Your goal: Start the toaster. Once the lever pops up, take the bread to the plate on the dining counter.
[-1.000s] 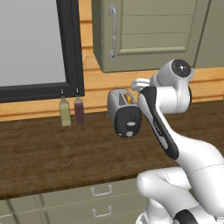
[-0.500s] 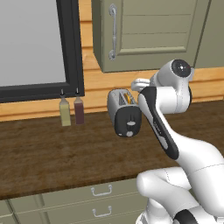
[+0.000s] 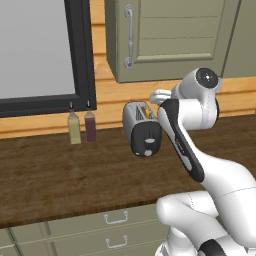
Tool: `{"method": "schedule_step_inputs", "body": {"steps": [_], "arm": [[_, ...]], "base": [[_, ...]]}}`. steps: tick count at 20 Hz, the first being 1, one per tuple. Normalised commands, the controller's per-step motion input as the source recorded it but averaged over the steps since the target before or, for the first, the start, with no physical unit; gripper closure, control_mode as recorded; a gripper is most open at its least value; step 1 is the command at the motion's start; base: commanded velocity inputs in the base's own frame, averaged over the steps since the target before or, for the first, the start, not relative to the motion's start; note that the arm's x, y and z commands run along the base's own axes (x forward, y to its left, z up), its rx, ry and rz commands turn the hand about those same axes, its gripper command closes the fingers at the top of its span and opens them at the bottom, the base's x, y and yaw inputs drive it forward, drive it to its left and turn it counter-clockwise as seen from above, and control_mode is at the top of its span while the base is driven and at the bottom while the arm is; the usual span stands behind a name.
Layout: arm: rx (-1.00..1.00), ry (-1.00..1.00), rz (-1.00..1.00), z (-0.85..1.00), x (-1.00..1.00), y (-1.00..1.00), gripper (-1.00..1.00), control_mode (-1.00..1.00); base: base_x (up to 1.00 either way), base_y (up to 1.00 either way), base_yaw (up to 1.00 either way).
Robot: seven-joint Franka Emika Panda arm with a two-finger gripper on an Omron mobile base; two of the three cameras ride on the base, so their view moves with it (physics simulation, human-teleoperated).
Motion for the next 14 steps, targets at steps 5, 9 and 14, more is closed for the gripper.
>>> {"method": "schedule_step_inputs", "body": {"steps": [5,9,14], "arm": [[0.00,0.00,0.00,0.00,0.00,0.00,-1.00,-1.00],[0.00,0.00,0.00,0.00,0.00,0.00,-1.00,-1.00],[0.00,0.00,0.00,0.00,0.00,0.00,-1.00,-1.00]], "base": [[0.00,0.00,0.00],[0.00,0.00,0.00],[0.00,0.00,0.00]]}}
